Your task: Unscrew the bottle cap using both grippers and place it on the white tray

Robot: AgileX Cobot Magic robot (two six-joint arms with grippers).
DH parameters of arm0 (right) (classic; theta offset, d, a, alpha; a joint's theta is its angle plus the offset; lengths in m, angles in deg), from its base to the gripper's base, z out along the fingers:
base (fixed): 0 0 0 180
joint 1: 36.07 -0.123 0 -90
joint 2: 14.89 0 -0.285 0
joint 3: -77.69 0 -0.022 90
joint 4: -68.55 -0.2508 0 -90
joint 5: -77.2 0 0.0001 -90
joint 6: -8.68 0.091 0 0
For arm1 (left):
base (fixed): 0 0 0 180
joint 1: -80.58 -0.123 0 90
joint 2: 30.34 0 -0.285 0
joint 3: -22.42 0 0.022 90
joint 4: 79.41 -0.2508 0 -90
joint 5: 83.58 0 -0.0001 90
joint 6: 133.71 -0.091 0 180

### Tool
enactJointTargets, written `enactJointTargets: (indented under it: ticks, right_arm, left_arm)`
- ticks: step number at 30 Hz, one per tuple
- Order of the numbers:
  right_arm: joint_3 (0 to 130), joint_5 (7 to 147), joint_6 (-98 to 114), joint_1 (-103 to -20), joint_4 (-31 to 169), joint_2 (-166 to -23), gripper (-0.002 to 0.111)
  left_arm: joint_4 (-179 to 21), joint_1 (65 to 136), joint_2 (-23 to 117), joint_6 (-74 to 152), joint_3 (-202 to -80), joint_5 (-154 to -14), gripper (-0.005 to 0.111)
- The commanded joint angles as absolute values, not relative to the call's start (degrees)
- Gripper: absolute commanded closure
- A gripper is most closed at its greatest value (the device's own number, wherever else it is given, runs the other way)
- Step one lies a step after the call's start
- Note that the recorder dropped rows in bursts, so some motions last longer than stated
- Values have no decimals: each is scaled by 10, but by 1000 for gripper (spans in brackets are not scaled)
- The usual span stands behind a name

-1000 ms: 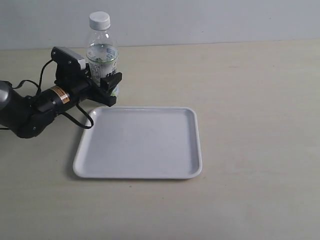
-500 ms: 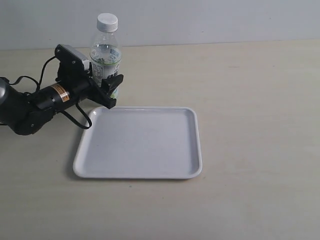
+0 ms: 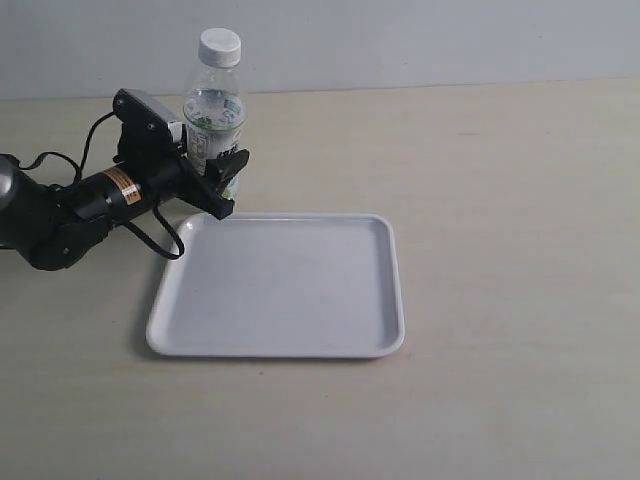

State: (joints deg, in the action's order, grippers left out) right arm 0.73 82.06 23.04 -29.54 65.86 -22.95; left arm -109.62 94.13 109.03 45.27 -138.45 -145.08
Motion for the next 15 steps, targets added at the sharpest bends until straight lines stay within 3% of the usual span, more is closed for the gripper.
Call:
enactJointTargets:
  ticks: [1, 5, 11, 15]
  right_arm:
    - [23, 892, 284, -294, 616, -227, 108]
    - [250, 820, 260, -294, 617, -403, 108]
    - [771, 383, 124, -294, 611, -880, 108]
    - [1047, 148, 41, -294, 543, -1080, 108]
  left_arm:
    - [-1100, 944, 1080, 450, -1385, -1464, 107]
    - [-1100, 944, 1080, 448, -1385, -1466, 107]
    - [-1100, 944, 1080, 448, -1385, -1466, 107]
    - [-1100, 944, 1080, 444, -1385, -1466, 107]
